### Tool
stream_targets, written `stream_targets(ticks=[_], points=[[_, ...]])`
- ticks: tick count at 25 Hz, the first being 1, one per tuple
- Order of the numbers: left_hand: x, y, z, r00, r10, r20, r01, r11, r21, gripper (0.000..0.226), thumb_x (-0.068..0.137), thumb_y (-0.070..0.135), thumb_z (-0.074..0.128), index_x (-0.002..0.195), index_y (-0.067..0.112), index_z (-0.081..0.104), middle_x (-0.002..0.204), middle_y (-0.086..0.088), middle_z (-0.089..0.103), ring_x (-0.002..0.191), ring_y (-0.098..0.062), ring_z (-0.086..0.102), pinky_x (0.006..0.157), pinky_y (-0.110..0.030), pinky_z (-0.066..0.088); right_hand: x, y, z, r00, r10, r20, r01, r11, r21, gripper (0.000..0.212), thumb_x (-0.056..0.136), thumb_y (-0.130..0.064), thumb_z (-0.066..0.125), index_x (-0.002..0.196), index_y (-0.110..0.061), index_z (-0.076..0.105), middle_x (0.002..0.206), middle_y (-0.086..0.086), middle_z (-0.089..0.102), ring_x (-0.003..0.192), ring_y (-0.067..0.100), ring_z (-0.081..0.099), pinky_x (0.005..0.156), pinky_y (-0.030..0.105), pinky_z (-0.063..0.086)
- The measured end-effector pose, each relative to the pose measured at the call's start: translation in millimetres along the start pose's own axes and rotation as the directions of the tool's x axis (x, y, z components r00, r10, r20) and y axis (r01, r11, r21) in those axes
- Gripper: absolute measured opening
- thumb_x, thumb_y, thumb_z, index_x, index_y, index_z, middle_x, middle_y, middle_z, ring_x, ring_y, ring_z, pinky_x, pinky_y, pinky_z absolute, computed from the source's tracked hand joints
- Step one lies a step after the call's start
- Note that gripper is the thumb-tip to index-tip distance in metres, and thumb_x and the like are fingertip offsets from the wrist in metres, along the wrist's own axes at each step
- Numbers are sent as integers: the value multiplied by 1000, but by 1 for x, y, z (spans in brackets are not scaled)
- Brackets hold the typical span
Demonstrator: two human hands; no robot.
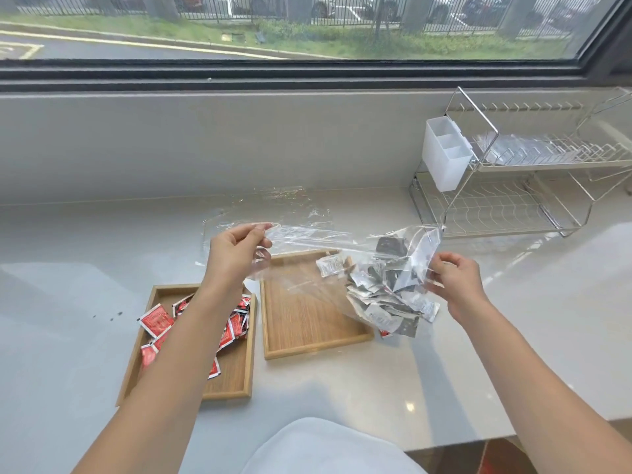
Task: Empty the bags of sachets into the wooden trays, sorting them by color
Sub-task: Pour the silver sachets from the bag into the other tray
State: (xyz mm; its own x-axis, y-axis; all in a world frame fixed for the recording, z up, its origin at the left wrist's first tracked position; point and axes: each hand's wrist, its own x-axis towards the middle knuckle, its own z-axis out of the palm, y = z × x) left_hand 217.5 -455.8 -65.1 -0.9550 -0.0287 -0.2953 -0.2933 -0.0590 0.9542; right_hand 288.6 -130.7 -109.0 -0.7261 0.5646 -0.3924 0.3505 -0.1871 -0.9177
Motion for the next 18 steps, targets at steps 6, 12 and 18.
stream_targets(ticks=[6,12,18], points=[[-2,-19,-11,997,5,-83,0,998,66,16,99,20,57,104,20,73,88,0,60,70,-11,59,66,-25,58,-1,-18,9,990,-143,-18,142,989,-37,9,96,-6,59,88,-10,60,83,5,56,69,17,58,53,21,58],[-2,-24,-18,991,52,-127,-51,999,12,15,96,20,61,105,18,74,83,2,61,69,-9,59,69,-24,55,-3,-18,16,971,-238,-20,236,969,-79,7,97,-13,60,90,-13,62,84,2,58,70,16,62,55,21,56],[-2,-33,-21,981,76,-181,-85,996,-41,19,96,18,62,109,12,73,84,1,64,77,-9,60,78,-25,55,-19,-20,27,929,-367,-43,363,928,-79,12,98,-15,58,101,-4,61,83,-1,58,68,11,61,60,25,59]])
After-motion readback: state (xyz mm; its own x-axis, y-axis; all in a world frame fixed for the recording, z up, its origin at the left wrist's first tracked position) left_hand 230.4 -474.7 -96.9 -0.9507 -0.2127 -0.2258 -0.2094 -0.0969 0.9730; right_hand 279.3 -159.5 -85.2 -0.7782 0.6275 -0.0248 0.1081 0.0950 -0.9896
